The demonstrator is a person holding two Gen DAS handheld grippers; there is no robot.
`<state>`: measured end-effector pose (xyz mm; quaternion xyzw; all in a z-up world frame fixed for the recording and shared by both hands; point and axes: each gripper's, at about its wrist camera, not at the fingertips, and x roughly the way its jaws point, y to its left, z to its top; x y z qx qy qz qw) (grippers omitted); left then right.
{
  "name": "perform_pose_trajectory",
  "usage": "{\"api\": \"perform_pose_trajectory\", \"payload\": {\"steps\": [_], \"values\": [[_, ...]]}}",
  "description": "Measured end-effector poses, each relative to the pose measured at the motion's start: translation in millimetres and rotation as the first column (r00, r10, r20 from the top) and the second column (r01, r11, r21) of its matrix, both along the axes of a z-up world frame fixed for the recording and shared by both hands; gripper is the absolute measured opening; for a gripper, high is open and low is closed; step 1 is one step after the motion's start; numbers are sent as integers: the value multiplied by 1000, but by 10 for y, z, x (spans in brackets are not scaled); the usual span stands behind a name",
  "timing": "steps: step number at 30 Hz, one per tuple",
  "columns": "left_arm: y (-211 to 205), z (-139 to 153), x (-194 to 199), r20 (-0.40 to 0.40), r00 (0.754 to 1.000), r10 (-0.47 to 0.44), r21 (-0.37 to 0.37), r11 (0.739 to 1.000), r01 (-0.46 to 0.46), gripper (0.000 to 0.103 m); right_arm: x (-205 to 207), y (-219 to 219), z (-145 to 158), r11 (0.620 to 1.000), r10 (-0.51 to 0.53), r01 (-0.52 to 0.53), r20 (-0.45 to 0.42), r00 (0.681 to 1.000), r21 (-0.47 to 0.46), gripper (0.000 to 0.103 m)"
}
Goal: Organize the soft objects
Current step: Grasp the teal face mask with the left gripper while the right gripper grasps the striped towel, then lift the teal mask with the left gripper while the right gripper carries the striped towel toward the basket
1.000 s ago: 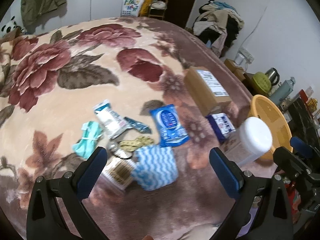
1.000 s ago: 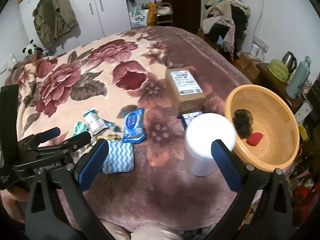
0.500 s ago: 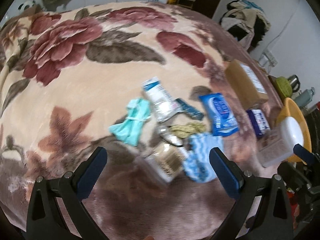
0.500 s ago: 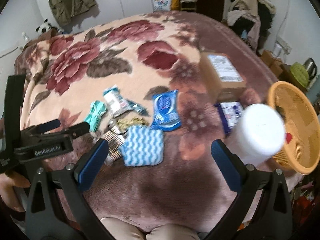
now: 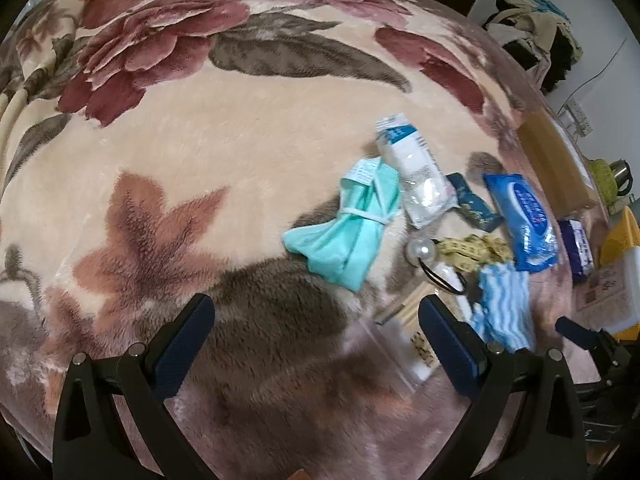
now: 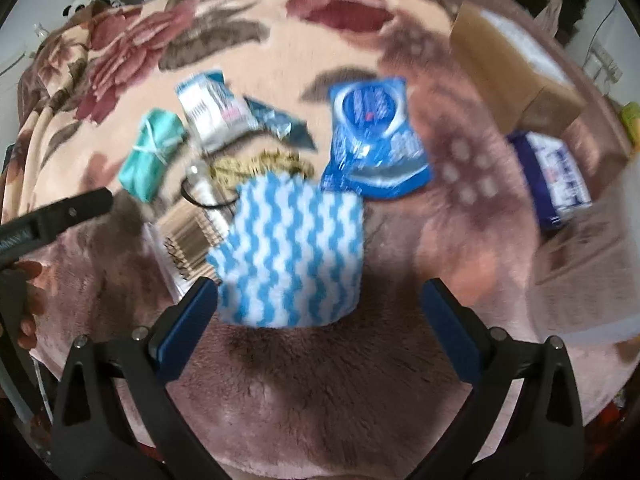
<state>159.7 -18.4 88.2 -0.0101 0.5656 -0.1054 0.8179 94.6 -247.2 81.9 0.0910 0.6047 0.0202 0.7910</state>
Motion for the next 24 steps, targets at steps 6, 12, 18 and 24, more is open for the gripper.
{"api": "perform_pose_trajectory", "payload": {"steps": [6, 12, 18, 24], "values": [[-134, -170, 222, -2, 1000, -16, 26, 1000, 16, 101, 70, 1, -318, 997, -4, 10, -72, 997, 83, 70], [-261, -321, 418, -28, 999, -28, 26, 999, 29, 87, -63, -101, -263, 992, -6, 12, -53, 999, 124, 24], [-319, -339, 379, -45, 999, -28, 17, 999, 29, 38, -176, -194, -113, 993, -13, 14, -13, 1000, 118, 24], [-224, -183, 87, -21, 1000, -18, 5, 1000, 18, 37, -248, -263, 26, 991, -38, 35, 24, 999, 127, 24]]}}
